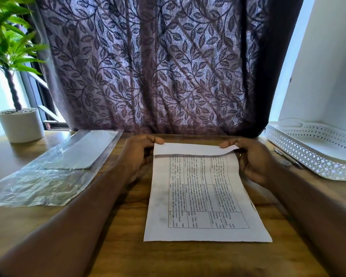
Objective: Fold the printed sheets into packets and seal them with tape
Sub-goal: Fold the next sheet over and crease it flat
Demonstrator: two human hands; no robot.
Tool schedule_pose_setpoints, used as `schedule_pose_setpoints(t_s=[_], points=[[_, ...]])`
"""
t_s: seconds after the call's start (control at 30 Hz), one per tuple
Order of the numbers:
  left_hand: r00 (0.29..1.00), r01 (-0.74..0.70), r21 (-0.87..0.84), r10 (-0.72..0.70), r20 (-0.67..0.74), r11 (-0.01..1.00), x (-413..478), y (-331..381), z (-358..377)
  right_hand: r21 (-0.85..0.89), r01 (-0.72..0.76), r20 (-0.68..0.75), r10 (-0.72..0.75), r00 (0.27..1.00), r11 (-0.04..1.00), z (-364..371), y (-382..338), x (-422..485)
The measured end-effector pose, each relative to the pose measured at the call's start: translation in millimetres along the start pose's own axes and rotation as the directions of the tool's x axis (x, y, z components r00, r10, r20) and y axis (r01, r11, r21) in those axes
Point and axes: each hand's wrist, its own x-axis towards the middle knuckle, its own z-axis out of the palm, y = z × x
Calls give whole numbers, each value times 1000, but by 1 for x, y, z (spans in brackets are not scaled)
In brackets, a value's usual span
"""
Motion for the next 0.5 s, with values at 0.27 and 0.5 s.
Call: schedule_pose_setpoints(t_s=[0.27,0.5], points=[[985,-170,332,145,97,928,0,-3,-2,-279,94,-24,-105,994,956,4,6,-3],[923,-378,723,296,247,578,3,-6,1,-409,178,-33,-209,977,895,11,1,-6]])
